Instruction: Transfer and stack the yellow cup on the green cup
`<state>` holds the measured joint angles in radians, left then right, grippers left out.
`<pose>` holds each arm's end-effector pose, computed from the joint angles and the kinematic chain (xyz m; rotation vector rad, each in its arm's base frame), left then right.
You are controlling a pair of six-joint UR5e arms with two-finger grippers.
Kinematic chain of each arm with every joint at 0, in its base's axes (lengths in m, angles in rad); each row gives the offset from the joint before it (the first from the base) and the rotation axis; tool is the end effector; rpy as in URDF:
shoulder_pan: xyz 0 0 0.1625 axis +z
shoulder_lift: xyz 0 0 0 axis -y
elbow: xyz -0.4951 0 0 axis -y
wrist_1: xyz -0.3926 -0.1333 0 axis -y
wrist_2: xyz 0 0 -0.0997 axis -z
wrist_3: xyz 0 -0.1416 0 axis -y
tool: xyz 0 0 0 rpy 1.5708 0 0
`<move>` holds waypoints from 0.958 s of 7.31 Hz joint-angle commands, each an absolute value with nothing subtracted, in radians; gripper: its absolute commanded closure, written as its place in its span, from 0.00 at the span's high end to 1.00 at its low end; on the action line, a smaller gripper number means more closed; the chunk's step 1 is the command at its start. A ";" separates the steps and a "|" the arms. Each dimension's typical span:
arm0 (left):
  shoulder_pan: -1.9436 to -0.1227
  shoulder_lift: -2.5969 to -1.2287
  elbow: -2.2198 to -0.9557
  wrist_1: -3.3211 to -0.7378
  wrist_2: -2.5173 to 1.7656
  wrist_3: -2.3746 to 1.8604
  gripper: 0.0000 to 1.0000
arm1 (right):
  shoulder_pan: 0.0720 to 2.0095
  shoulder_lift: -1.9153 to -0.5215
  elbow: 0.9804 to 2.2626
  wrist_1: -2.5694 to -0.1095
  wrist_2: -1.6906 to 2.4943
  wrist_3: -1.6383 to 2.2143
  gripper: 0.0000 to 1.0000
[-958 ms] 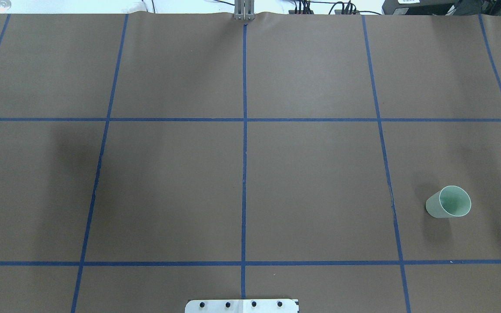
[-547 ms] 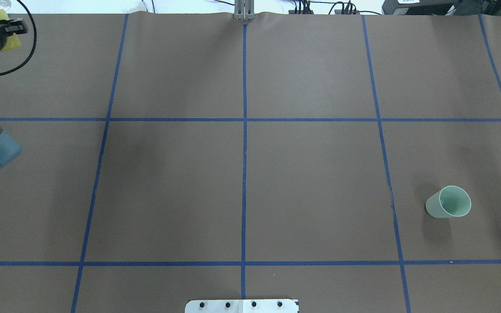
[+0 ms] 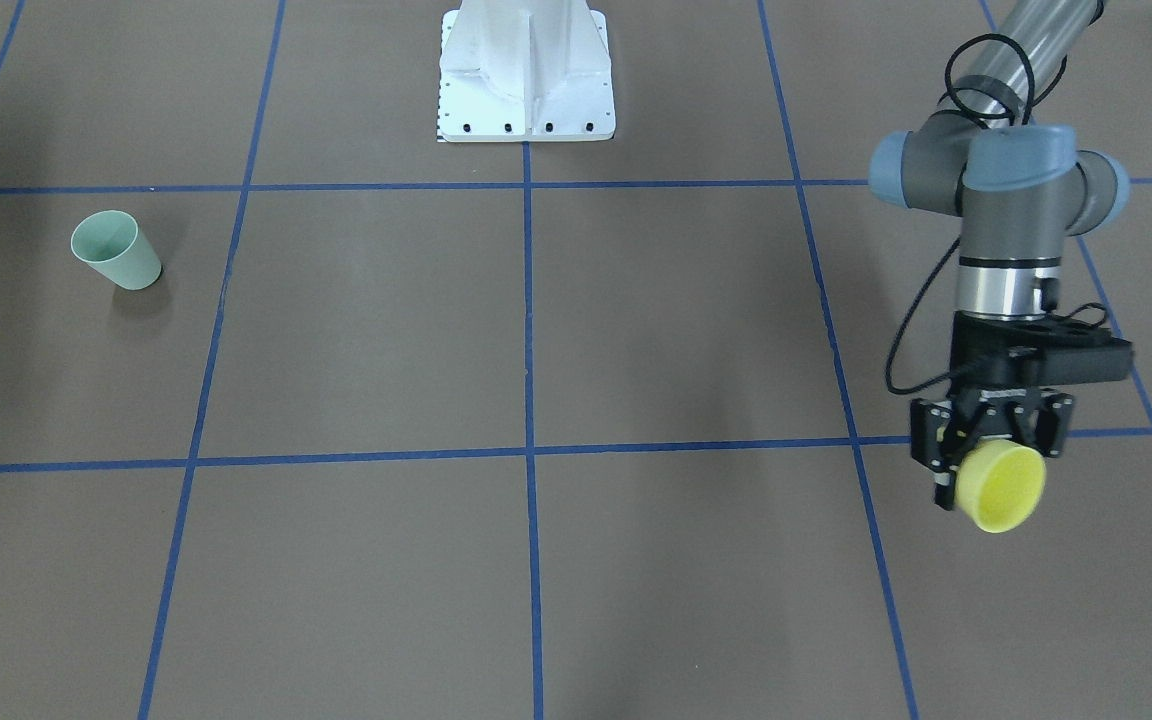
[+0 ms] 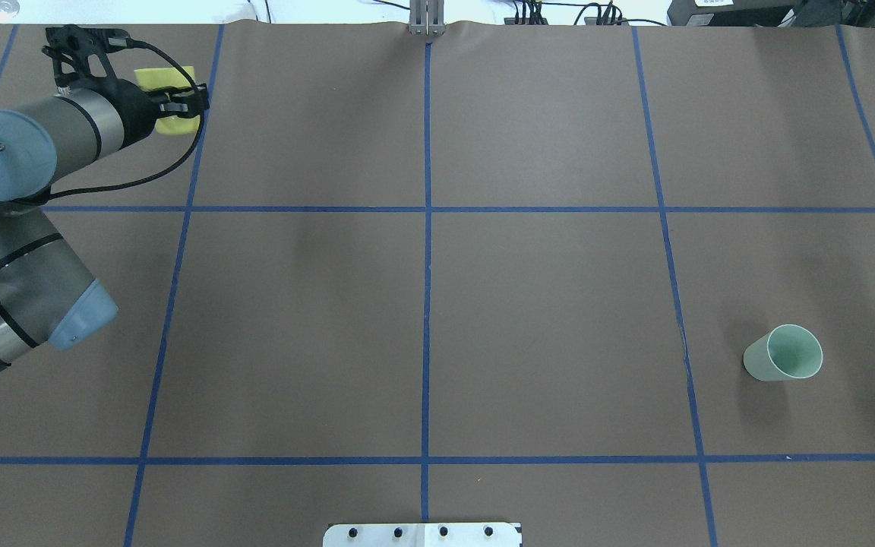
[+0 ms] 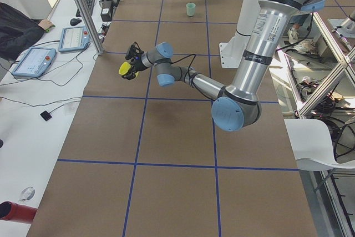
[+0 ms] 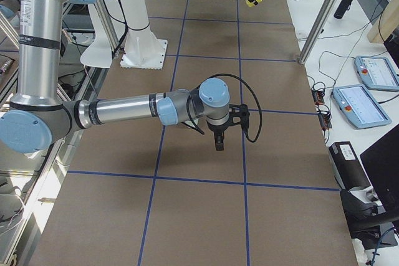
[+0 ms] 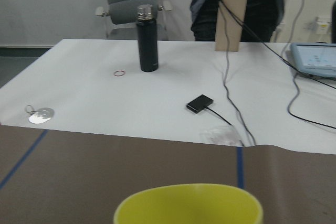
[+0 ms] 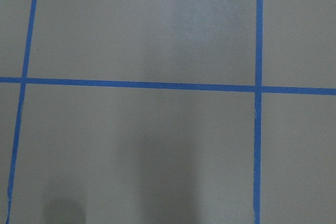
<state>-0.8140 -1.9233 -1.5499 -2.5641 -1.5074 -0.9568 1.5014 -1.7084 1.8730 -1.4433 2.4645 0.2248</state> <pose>0.3796 -0.6091 0.4370 0.9100 0.9678 -0.2118 -0.0077 -0.4409 0.6448 0.1393 -0.9168 0.0136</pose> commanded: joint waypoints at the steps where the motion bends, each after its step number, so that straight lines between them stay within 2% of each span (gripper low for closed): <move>1: -0.763 -1.939 -1.548 -2.805 -1.748 -0.908 0.00 | 1.500 -1.715 1.874 -1.440 2.477 0.227 1.00; 4: -0.637 -2.041 -1.534 -2.900 -1.844 -0.810 0.00 | 1.445 -1.660 1.871 -1.443 2.479 0.297 0.99; 7: -0.615 -2.059 -1.525 -2.904 -1.847 -0.808 0.00 | 1.237 -1.363 1.835 -1.454 2.480 0.570 1.00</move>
